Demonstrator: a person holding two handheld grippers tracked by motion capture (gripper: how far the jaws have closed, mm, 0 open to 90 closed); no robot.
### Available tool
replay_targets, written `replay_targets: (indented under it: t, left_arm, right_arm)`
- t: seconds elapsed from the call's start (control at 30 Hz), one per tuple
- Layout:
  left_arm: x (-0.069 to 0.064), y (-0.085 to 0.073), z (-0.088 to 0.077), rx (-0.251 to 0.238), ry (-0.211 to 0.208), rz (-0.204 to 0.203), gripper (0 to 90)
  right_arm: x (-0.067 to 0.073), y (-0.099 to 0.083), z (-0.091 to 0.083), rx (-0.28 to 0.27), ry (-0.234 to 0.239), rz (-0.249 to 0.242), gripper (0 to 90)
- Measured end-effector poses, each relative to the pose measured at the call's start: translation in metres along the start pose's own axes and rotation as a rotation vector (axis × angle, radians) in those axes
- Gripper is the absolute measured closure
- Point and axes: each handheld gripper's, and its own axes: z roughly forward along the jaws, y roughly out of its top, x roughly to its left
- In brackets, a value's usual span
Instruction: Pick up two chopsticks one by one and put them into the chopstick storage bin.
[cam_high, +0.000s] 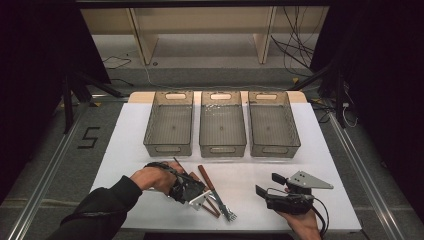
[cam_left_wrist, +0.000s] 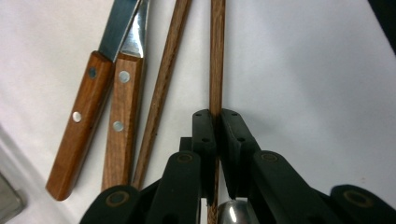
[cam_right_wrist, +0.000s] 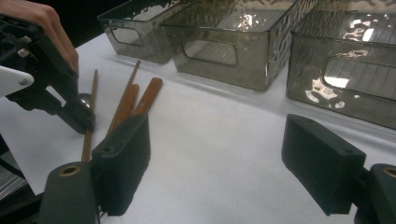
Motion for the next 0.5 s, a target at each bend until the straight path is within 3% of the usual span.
replay_targets:
  t: [0.27,0.5]
  left_arm:
    - [0.001,-0.002,-0.012,-0.03,0.053,-0.011,84.3]
    - [0.008,-0.009,-0.032,-0.1,0.139,-0.08,84.3]
  right_arm:
    - [0.0,0.0,0.0,0.0,0.0,0.0,24.6]
    - [0.0,0.0,0.0,-0.001,-0.001,0.002,24.6]
